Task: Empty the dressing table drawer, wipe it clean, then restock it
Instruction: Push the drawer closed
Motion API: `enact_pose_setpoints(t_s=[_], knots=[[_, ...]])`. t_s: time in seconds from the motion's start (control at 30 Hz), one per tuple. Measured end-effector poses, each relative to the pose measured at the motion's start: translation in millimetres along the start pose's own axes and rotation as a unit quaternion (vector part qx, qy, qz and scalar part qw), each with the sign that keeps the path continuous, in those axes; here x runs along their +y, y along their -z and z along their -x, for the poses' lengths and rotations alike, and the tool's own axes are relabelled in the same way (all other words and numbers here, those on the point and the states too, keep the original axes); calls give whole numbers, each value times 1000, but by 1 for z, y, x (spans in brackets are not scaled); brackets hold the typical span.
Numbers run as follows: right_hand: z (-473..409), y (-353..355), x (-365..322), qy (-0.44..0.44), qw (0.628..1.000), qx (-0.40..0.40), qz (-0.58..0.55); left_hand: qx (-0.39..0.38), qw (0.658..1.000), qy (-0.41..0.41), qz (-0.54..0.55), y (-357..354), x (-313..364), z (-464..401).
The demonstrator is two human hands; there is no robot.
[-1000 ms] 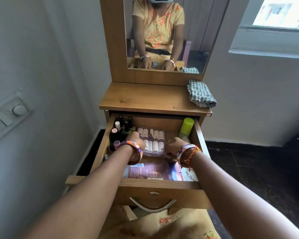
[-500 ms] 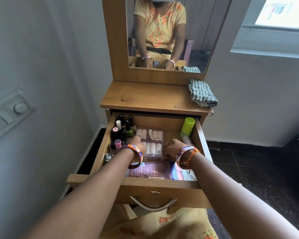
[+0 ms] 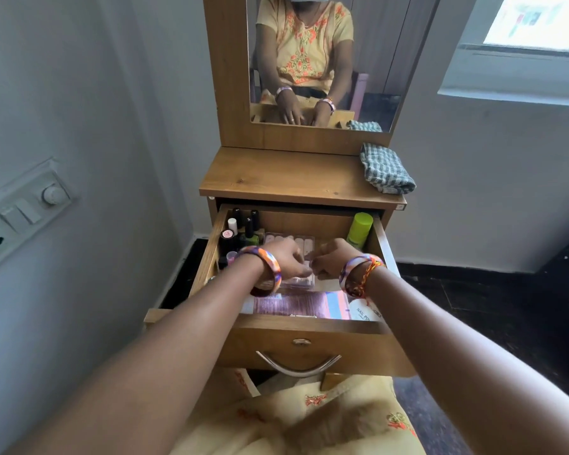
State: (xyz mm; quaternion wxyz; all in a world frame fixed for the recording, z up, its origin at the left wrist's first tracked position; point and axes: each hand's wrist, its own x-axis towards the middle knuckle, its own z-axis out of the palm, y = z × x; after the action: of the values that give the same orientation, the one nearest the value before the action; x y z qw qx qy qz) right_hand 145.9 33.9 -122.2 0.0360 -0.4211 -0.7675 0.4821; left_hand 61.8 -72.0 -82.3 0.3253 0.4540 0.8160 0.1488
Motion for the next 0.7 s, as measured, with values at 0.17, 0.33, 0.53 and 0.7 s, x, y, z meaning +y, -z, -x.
enact_pose_setpoints(t_s=[0.17,0.33,0.53,0.7], knots=[[32,10,-25,-18,976,-175,130,-182,983,6,9,7,8,18],[50,16,-33,-53,940,-287,179,-236,966,8,-103,3,2,25],[59,22,-31,-52,917,-331,216,-195,967,-14,-166,-4,12,38],[65,23,-32,-60,919,-325,214,-196,960,-8,-198,-6,11,38]])
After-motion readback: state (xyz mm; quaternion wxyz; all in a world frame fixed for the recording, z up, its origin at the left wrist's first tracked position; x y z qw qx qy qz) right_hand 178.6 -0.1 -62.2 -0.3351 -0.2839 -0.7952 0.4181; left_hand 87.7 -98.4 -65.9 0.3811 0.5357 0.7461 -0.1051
